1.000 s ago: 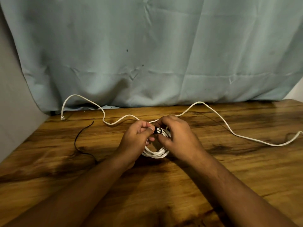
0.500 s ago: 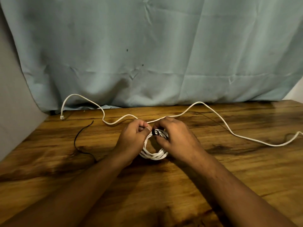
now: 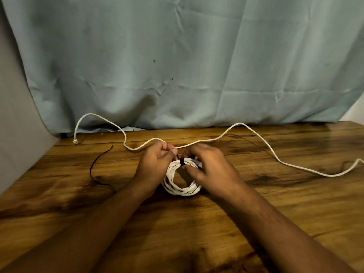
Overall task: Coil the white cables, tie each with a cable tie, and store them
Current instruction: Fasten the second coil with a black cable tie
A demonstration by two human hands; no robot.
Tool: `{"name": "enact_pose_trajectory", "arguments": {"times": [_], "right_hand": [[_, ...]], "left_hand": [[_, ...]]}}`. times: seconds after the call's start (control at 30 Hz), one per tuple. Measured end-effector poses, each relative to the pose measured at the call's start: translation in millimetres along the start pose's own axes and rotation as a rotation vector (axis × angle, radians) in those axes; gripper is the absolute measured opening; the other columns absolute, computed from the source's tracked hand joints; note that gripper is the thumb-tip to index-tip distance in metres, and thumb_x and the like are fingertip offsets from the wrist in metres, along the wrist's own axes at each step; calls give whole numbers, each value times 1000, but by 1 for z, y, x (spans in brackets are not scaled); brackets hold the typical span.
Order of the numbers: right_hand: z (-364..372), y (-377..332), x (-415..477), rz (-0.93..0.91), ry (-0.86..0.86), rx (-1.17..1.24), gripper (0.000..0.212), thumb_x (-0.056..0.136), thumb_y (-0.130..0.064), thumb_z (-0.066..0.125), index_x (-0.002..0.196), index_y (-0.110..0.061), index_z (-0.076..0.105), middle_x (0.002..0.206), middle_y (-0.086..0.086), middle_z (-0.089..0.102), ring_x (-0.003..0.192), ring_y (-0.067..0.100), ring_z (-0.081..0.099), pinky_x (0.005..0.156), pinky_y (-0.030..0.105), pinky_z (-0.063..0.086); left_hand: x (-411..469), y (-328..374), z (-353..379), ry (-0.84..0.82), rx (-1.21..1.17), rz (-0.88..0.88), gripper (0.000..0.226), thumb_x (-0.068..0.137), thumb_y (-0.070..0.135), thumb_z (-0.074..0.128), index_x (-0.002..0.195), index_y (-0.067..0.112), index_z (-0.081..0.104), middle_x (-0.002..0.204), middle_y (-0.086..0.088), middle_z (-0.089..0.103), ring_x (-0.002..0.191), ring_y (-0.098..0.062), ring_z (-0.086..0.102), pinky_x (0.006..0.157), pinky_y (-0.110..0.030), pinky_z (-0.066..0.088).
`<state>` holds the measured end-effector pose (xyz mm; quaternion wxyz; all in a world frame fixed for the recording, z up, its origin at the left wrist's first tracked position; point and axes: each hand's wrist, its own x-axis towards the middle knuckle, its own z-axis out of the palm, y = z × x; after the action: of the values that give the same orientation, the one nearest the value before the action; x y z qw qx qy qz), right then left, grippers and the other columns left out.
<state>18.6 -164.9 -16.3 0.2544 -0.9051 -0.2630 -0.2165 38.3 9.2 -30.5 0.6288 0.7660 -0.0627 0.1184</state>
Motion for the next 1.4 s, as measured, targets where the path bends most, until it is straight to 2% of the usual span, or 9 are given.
{"name": "enact_pose_trajectory", "arguments": {"times": [0.07, 0.23, 0.37, 0.53, 0.7, 1.03, 1.17, 1.27, 1.4], "right_hand": [[1, 6, -1, 28, 27, 30, 21, 89, -26, 72, 110, -25, 67, 105, -9, 65, 98, 10, 60, 85, 40, 53], [3, 11, -1, 27, 57, 70, 30, 90, -25, 71, 120, -24, 68, 110, -8, 66, 101, 9, 61, 88, 37, 54], [3, 8, -2, 28, 76, 33, 27, 94, -27, 69, 121, -26, 67, 110, -8, 63, 102, 10, 60, 88, 38, 54], [7, 6, -2, 2, 26, -27, 22, 93, -31, 69, 115, -30, 66, 107, -8, 61, 98, 14, 60, 82, 39, 54], [7, 5, -1, -23, 9, -85, 20, 93, -32, 67, 112, -24, 66, 107, -5, 61, 97, 18, 61, 81, 42, 54], [5, -5, 0, -119, -34, -334, 27, 100, -37, 55, 121, -21, 61, 118, 1, 57, 95, 30, 65, 76, 43, 55], [6, -7, -4, -39, 68, -289, 26, 97, -39, 60, 120, -26, 62, 114, -3, 62, 98, 23, 63, 76, 36, 51], [2, -1, -7, 58, 201, -297, 19, 96, -39, 63, 110, -25, 62, 104, -3, 67, 96, 22, 62, 73, 35, 47], [1, 11, -11, 152, 229, -237, 19, 97, -44, 61, 107, -28, 56, 103, -4, 68, 91, 25, 66, 70, 40, 53]], "left_hand": [[-2, 1, -1, -84, -210, -98, 13, 99, 16, 64, 106, 6, 70, 89, -11, 78, 79, -18, 73, 73, -30, 58], [-3, 7, -1, -118, -283, -248, 26, 92, 27, 73, 106, 5, 76, 97, -15, 79, 91, -28, 76, 86, -38, 60], [-2, 8, -5, -152, -285, -298, 28, 92, 31, 73, 101, 4, 78, 92, -15, 79, 81, -25, 76, 77, -32, 60], [0, 4, -6, -115, -200, -165, 12, 92, 19, 74, 84, 9, 72, 78, -9, 73, 69, -16, 65, 67, -30, 53], [7, -2, -10, -48, 356, 219, 22, 94, 30, 71, 75, 21, 64, 60, 8, 56, 55, -7, 46, 58, -30, 40], [15, -12, -2, 34, 180, 43, 31, 91, 20, 74, 64, 18, 59, 52, 7, 49, 52, -12, 40, 58, -30, 33], [6, -10, -5, 10, 113, 173, 20, 97, 25, 69, 80, 15, 69, 63, 6, 65, 57, -8, 55, 60, -30, 44], [0, -3, -9, -35, 168, 269, 22, 99, 36, 63, 102, 19, 75, 84, 8, 76, 76, -1, 69, 68, -22, 54], [-9, -2, -6, -155, 295, 308, 24, 96, 29, 70, 118, 20, 75, 100, 10, 76, 89, 0, 70, 75, -16, 54]]}}
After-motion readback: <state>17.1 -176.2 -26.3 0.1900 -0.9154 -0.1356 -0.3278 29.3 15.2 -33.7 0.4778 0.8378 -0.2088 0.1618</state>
